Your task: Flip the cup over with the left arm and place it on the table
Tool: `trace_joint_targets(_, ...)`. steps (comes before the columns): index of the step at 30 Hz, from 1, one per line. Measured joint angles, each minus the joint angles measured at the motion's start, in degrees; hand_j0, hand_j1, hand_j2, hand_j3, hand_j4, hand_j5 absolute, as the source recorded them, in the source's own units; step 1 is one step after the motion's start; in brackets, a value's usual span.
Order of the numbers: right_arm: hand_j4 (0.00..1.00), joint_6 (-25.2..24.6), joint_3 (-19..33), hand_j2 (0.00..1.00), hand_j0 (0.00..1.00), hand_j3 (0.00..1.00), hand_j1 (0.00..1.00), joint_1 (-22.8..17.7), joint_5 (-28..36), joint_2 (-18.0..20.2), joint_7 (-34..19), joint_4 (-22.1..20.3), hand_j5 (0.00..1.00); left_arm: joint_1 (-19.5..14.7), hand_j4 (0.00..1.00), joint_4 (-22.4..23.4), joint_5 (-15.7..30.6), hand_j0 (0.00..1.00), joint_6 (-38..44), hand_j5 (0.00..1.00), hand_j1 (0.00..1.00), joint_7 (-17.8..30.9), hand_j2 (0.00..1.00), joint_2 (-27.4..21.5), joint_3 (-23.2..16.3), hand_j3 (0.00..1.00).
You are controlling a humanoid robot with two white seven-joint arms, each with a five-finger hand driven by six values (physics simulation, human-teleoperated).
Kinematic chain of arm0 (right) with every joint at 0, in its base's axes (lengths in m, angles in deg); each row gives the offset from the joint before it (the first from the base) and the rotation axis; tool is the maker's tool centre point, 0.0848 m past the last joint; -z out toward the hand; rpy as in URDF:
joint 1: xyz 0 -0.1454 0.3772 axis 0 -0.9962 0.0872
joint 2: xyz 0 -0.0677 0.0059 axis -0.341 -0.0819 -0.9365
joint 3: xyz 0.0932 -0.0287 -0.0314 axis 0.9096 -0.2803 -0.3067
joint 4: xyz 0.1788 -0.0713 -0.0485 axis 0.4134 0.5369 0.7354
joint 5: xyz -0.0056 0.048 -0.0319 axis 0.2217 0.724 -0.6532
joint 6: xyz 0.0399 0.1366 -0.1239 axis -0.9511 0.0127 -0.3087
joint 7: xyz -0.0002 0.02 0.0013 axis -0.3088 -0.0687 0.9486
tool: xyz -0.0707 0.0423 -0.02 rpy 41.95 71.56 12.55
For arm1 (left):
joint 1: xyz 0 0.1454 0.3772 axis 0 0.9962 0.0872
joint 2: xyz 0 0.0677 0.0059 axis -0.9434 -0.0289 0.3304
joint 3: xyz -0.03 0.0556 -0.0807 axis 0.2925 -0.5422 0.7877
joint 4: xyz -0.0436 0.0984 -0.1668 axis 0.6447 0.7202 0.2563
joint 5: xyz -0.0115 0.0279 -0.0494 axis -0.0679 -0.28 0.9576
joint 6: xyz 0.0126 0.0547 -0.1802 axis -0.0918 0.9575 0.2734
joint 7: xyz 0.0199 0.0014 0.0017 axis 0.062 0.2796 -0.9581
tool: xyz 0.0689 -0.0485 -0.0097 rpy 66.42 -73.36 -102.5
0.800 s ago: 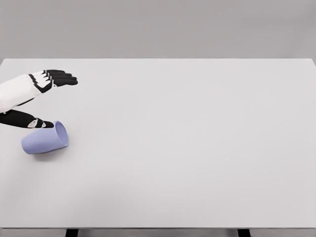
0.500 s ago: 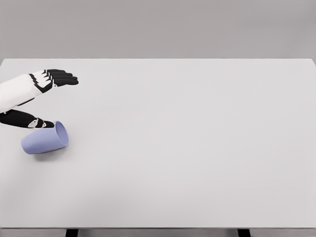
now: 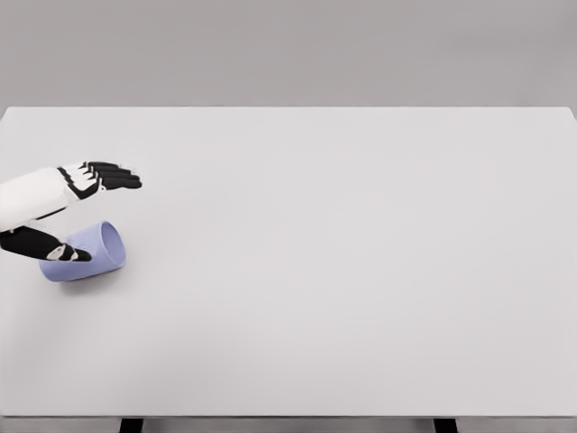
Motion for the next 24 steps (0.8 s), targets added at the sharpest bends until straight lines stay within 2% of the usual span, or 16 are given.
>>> trace_joint_targets(3, 1.00, -0.02, 0.00, 1.00, 1.00, 1.00, 1.00, 0.00, 0.00, 0.00, 0.00, 0.00, 1.00, 4.04, 1.00, 0.16, 2.18, 1.00, -0.01, 1.00, 1.00, 0.18, 1.00, -2.68, -0.14, 1.00)
trace_joint_targets(11, 1.00, -0.02, 0.00, 1.00, 1.00, 1.00, 1.00, 0.00, 0.01, 0.00, 0.00, 0.00, 1.00, 4.74, 1.00, 0.47, 5.45, 1.00, 0.01, 1.00, 1.00, -0.65, 1.00, -10.33, -0.24, 1.00)
trace_joint_targets(13, 1.00, -0.01, 0.00, 1.00, 1.00, 1.00, 1.00, 0.00, 0.01, 0.00, 0.00, 0.00, 1.00, 6.50, 1.00, 0.50, 8.34, 1.00, 0.01, 1.00, 1.00, -0.68, 1.00, -11.56, -0.87, 1.00)
trace_joint_targets(18, 1.00, 0.00, 0.00, 1.00, 1.00, 1.00, 1.00, 0.00, 0.00, 0.00, 0.00, 0.00, 1.00, 6.77, 1.00, 0.46, 16.19, 1.00, 0.02, 1.00, 1.00, -0.65, 1.00, -13.72, -2.32, 1.00)
trace_joint_targets(24, 1.00, -0.03, 0.00, 1.00, 1.00, 1.00, 1.00, 0.00, 0.00, 0.00, 0.00, 0.00, 1.00, 8.26, 1.00, -0.14, 21.20, 1.00, 0.02, 1.00, 1.00, -0.65, 1.00, -14.08, -2.80, 1.00)
